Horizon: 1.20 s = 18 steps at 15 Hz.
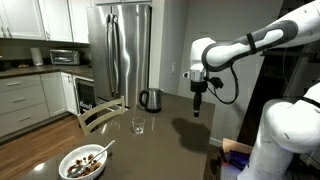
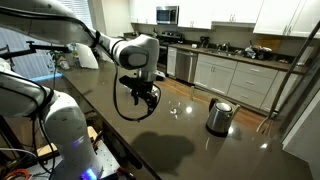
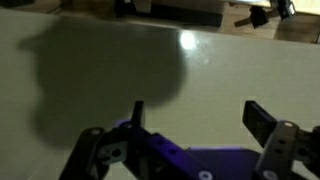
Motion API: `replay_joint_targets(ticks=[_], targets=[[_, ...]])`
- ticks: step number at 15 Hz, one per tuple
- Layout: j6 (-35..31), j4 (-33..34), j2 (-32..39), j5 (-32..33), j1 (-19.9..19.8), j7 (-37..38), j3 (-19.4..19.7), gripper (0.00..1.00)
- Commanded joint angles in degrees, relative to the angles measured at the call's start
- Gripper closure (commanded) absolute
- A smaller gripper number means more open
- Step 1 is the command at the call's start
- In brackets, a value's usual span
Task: Use the spoon to transfer contents from the white bowl into the glass cup then put the spoon in the bowl
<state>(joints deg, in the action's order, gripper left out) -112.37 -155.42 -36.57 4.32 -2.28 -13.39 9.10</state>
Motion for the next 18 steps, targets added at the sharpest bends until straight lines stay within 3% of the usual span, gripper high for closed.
replay_joint_targets(ticks=[1, 4, 8, 13, 18], targets=[[-10.01, 2.98, 9.67, -6.45, 2.95, -0.33, 0.29, 0.00], [-16.06, 6.14, 17.98, -15.58, 7.57, -2.64, 0.14, 0.00], [-18.96, 11.17, 26.32, -24.56, 10.41, -5.05, -1.49, 0.00], [-20.89, 16.57, 34.09, -32.19, 9.16, -8.68, -3.95, 0.00], [-26.32, 18.96, 39.45, -52.74, 7.34, -18.73, -5.88, 0.00]])
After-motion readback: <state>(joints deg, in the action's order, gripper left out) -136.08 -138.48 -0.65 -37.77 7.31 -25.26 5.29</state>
